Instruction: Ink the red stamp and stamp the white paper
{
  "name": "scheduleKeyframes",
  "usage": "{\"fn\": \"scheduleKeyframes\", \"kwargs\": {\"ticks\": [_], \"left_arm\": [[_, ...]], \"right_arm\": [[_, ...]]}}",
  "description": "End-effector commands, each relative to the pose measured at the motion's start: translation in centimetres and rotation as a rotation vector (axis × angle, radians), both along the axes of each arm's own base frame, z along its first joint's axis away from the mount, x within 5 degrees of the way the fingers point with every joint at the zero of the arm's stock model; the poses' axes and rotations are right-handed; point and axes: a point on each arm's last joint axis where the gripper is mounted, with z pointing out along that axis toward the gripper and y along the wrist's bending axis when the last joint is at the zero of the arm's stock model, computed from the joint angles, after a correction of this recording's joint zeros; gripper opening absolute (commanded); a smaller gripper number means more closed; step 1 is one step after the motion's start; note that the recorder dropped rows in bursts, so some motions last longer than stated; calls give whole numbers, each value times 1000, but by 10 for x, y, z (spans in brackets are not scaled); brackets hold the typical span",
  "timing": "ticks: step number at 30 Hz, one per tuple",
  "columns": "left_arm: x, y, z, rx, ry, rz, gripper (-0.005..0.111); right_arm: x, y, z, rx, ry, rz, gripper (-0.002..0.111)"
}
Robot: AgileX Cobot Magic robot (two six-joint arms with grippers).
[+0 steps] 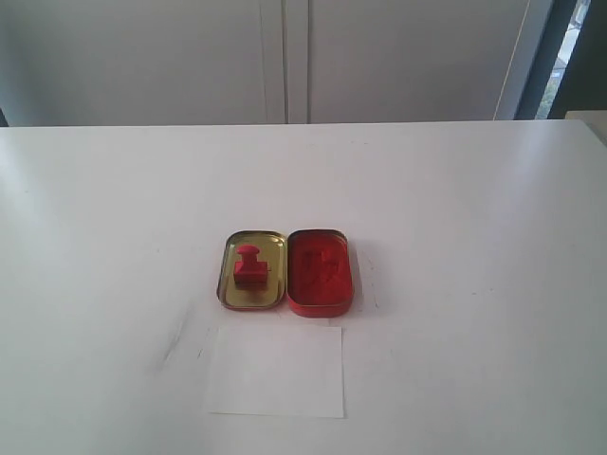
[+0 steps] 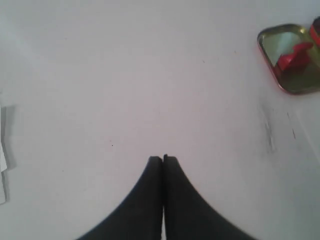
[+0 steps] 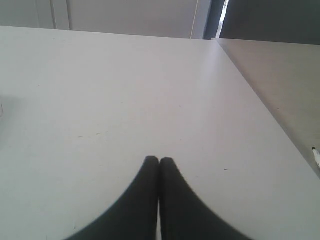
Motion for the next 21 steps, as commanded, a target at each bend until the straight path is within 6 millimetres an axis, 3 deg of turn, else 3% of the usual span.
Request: {"fn": "scheduleKeyframes", "kwargs": {"ticks": [1, 8, 16, 21], "left_arm": [[29, -3, -2, 36, 173, -55, 0], [76, -6, -13, 50, 366, -94, 0], [116, -17, -19, -15, 452, -197, 0], [138, -35, -25, 9, 474, -282, 0]], "right_arm": [[0, 0, 0, -9, -14, -4, 0], [0, 0, 0, -9, -14, -4, 0], [0, 0, 0, -9, -14, -4, 0], [0, 0, 0, -9, -14, -4, 0]]}}
